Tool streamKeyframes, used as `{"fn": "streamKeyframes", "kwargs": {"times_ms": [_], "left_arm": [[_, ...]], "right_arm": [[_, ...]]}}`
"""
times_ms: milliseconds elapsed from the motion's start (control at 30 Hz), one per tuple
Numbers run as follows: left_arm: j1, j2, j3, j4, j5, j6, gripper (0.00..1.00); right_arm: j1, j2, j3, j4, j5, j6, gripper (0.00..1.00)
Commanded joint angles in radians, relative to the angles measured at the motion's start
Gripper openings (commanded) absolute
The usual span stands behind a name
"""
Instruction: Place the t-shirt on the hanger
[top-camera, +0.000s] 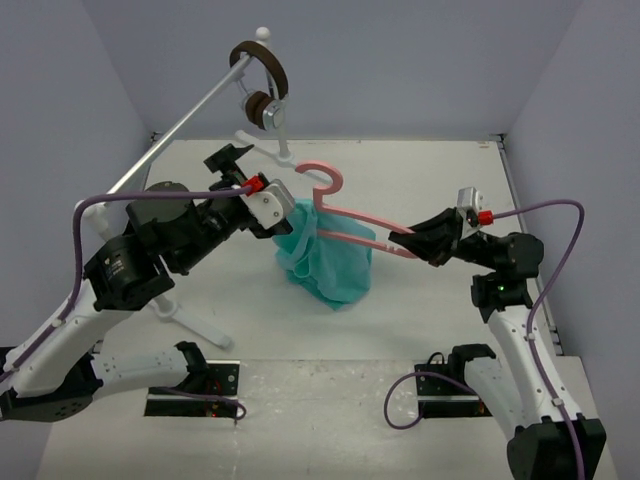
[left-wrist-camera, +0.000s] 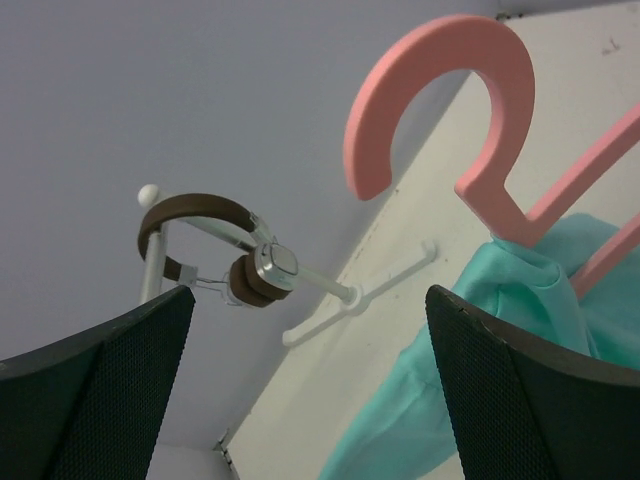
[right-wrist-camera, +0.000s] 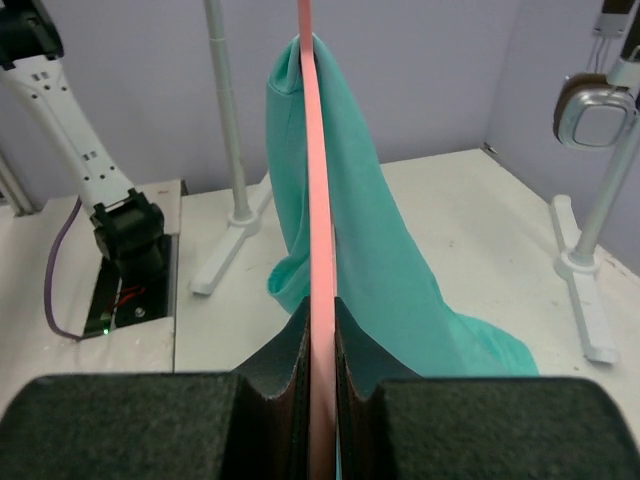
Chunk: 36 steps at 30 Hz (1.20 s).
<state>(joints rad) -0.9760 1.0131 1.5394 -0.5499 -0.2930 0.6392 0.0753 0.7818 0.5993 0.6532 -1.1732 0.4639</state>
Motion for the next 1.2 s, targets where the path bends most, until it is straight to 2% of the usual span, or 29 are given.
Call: {"fn": "streamKeyframes", "kwargs": {"times_ms": [0, 67, 167, 300, 367, 433, 633, 733, 833, 1000, 1167], "left_arm": [[0.000, 0.024, 0.020, -0.162, 0.130, 0.063, 0.96], [0.000, 0.048, 0.068, -0.287, 0.242, 0.016, 0.91], [0.000, 0.054, 0.079, -0.362, 0.329, -0.040, 0.76], [0.000, 0.032, 0.040, -0.378, 0.399, -0.080, 0.39], [0.000, 0.022, 0.024, -0.378, 0.423, -0.087, 0.37], [0.000, 0.014, 0.001, -0.369, 0.393, -0.094, 0.40], [0.000, -0.018, -0.054, -0.332, 0.311, -0.129, 0.76], [0.002, -0.065, -0.092, -0.280, 0.189, -0.145, 0.86], [0.000, -0.111, -0.087, -0.260, 0.164, -0.149, 0.88], [0.000, -0.136, -0.033, -0.244, 0.211, -0.148, 0.91], [0.001, -0.122, -0.037, -0.218, 0.129, -0.096, 0.91]], "right_arm": [[-0.014, 0.008, 0.095, 0.095, -0.138, 0.007, 0.00], [-0.014, 0.032, 0.109, 0.108, -0.148, 0.018, 0.00], [-0.014, 0.053, 0.115, 0.179, -0.158, 0.066, 0.00], [-0.019, 0.087, 0.135, 0.197, -0.165, 0.089, 0.00], [-0.019, 0.095, 0.147, 0.210, -0.174, 0.104, 0.00], [-0.019, 0.097, 0.159, 0.236, -0.188, 0.131, 0.00], [-0.024, 0.095, 0.201, 0.237, -0.224, 0.149, 0.00], [-0.026, 0.096, 0.212, 0.238, -0.243, 0.154, 0.00], [-0.026, 0.097, 0.213, 0.236, -0.249, 0.154, 0.00], [-0.025, 0.108, 0.215, 0.237, -0.250, 0.154, 0.00], [-0.026, 0.113, 0.231, 0.237, -0.287, 0.162, 0.00]]}}
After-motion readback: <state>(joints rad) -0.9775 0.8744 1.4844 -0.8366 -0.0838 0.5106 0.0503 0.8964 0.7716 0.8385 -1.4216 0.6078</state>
